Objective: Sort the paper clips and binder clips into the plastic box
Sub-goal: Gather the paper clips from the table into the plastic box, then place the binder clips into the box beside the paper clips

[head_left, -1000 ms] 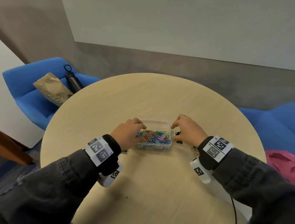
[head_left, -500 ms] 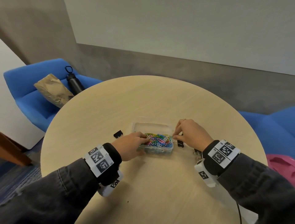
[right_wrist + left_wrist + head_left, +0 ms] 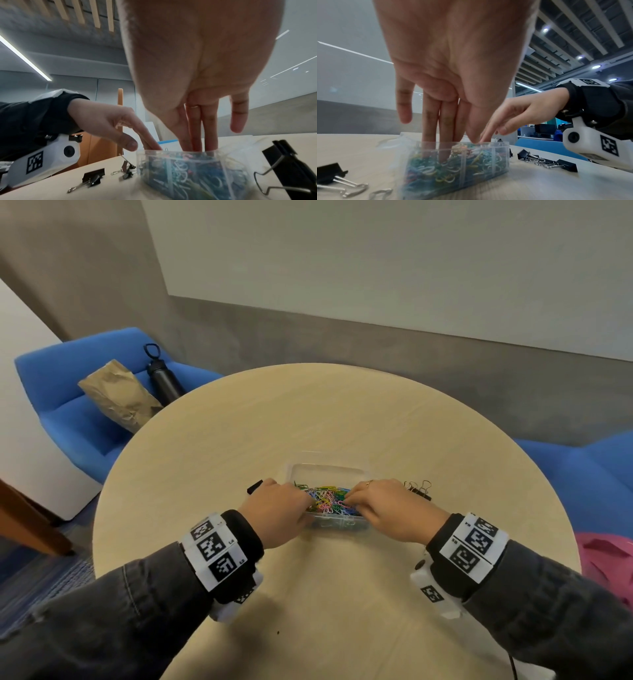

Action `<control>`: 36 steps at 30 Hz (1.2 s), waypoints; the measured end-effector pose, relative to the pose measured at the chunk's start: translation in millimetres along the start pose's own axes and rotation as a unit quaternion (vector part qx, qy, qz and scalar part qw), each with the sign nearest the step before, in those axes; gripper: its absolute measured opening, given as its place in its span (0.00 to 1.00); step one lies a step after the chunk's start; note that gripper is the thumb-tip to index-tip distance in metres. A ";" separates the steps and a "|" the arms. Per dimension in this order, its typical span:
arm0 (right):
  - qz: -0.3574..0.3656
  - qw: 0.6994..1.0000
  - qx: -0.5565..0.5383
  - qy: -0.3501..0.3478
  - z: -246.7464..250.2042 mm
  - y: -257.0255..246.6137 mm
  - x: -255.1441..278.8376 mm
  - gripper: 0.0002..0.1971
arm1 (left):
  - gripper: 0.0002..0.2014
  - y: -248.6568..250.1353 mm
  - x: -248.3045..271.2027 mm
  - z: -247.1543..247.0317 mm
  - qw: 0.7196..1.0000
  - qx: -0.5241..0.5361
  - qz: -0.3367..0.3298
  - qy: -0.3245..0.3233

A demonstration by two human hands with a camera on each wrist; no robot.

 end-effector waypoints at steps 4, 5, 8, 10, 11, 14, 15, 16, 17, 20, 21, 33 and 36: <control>0.025 0.998 -0.030 0.047 2.2 -3.5 6.3 0.18 | 0.17 2.5 -3.4 2.9 0.997 0.037 0.001 0.068; 0.036 0.998 -0.036 0.033 -1.0 -6.5 8.7 0.18 | 0.18 4.3 -4.4 1.9 0.995 0.056 -0.013 0.082; 0.060 0.996 -0.067 0.014 -9.5 -10.8 16.4 0.19 | 0.22 9.1 -10.0 -4.1 0.989 0.104 -0.072 0.073; 0.060 0.995 -0.072 0.023 -9.3 -10.3 20.9 0.21 | 0.29 6.8 -16.1 -9.4 0.991 0.110 -0.072 0.039; 0.055 0.996 -0.069 0.023 -9.1 -10.1 23.8 0.21 | 0.33 4.6 -18.6 -11.7 0.992 0.111 -0.060 0.010; 0.040 0.996 -0.074 0.013 -9.5 -9.3 34.7 0.22 | 0.41 2.7 -21.8 -14.8 0.992 0.106 -0.041 -0.047; 0.037 0.996 -0.079 0.008 -9.0 -9.4 38.8 0.22 | 0.42 4.2 -21.0 -14.4 0.992 0.107 -0.042 -0.044; 0.035 0.996 -0.085 0.004 -8.1 -8.8 42.7 0.22 | 0.43 6.0 -19.7 -14.0 0.993 0.107 -0.043 -0.037; 0.036 0.995 -0.096 -0.003 -6.5 -8.4 46.5 0.21 | 0.44 8.0 -18.0 -13.5 0.993 0.107 -0.042 -0.031; 0.037 0.988 -0.150 -0.028 1.9 -5.6 55.1 0.18 | 0.43 13.4 -12.7 -13.3 0.993 0.107 -0.040 -0.035; 0.037 0.983 -0.176 -0.029 6.3 -4.2 56.6 0.17 | 0.41 14.7 -11.0 -12.8 0.992 0.115 -0.042 -0.042; -0.140 0.978 -0.131 0.077 25.3 57.7 26.2 0.15 | 0.39 20.4 6.9 -15.8 0.965 0.231 -0.084 -0.095; -0.146 0.982 -0.108 0.049 17.0 58.9 13.1 0.18 | 0.43 20.6 8.3 -18.3 0.965 0.227 -0.090 -0.092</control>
Point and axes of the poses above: each hand's wrist, its own x-axis away from the middle knuckle, its own z-axis out of the back of the hand, y = z × x, the point moved 2 cm from there along -x, towards the middle knuckle, and after that the axes turned 8 degrees about -x, right-handed, at the moved point
